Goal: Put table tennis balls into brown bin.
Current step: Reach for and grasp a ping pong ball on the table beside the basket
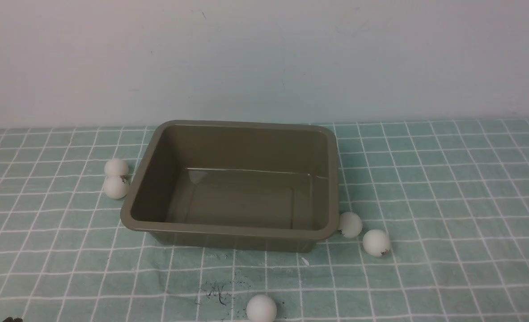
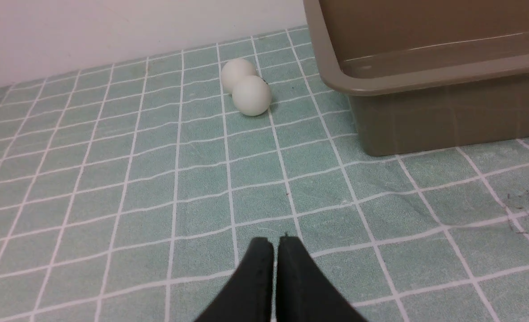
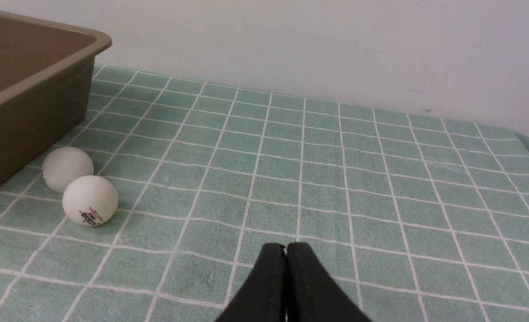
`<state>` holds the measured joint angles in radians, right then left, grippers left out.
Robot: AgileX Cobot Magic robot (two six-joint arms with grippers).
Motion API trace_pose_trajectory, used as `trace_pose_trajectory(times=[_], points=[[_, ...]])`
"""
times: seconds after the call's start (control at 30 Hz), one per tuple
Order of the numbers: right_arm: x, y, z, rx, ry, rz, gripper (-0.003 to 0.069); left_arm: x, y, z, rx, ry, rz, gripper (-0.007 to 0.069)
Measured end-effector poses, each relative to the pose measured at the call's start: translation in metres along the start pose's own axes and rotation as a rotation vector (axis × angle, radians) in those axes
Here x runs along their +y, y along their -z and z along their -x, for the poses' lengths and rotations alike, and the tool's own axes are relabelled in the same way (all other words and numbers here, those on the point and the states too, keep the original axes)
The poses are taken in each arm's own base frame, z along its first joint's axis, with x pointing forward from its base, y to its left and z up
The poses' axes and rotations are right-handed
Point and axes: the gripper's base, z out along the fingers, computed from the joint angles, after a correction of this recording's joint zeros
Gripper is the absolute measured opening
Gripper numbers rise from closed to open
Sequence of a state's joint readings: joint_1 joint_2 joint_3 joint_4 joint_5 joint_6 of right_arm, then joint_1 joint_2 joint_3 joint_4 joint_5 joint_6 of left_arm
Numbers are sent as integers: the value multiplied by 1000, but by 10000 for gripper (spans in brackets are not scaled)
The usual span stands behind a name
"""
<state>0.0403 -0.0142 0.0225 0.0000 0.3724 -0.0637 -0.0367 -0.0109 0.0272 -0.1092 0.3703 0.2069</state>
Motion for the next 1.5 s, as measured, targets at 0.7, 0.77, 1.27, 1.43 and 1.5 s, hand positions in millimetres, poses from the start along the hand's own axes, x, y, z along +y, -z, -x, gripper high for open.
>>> trace_pose_trajectory(times=[0.7,0.77,1.27,1.43,1.5], points=[[0,0,0,0,0,0,-15,0,0,0,0,0,0,-5],[0,0,0,0,0,0,-15,0,0,0,0,0,0,-5],[0,0,0,0,0,0,-15,21,15,45,-593,770,19,-5],[1,0,2,-30,-52,7,-15,31,34,73,-780,879,18,-5],[2,0,10,-121,-264,36,-15,27,44,106,-743,837,-44,-5]])
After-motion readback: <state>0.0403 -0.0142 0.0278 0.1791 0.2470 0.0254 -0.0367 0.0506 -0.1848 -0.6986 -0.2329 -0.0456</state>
